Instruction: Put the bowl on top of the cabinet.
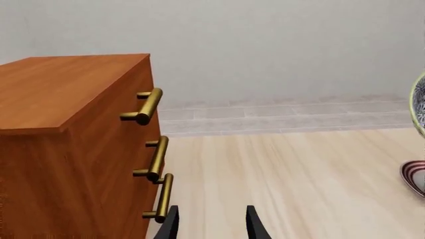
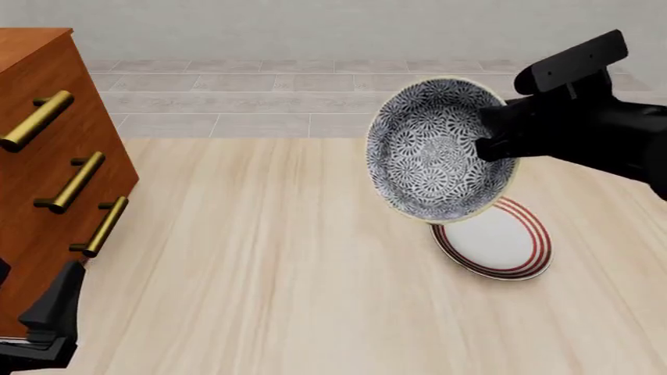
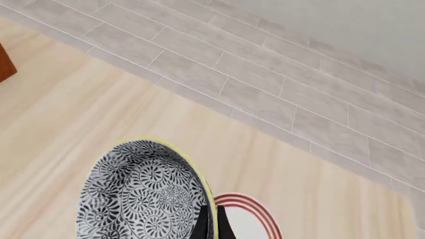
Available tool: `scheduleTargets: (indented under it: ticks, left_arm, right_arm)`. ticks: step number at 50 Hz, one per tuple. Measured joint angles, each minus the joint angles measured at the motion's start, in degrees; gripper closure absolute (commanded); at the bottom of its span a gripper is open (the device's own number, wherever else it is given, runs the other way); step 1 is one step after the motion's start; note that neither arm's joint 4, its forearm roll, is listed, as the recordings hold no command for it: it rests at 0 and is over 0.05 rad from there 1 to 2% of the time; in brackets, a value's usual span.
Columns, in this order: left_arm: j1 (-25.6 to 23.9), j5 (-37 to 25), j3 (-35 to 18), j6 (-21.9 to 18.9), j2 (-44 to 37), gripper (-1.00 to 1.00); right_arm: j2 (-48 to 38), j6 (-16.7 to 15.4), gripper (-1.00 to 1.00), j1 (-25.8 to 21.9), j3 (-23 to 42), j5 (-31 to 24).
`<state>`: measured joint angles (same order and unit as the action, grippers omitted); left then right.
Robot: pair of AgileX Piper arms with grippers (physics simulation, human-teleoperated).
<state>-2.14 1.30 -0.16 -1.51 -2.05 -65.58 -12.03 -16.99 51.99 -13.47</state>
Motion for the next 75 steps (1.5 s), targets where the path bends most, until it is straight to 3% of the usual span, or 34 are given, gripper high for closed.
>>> scheduleTargets:
  ticks: [55, 75]
  left_arm:
    - [-1.0, -0.2, -0.2, 0.7, 1.0, -1.0]
    - [-1.1, -0.3, -0.2, 1.0, 1.2, -1.0]
  right_arm:
    - [-6.5, 1.2, 1.0, -12.9, 7.5, 1.3]
    - [-9.7, 0.0, 1.0, -16.2, 8.5, 4.2]
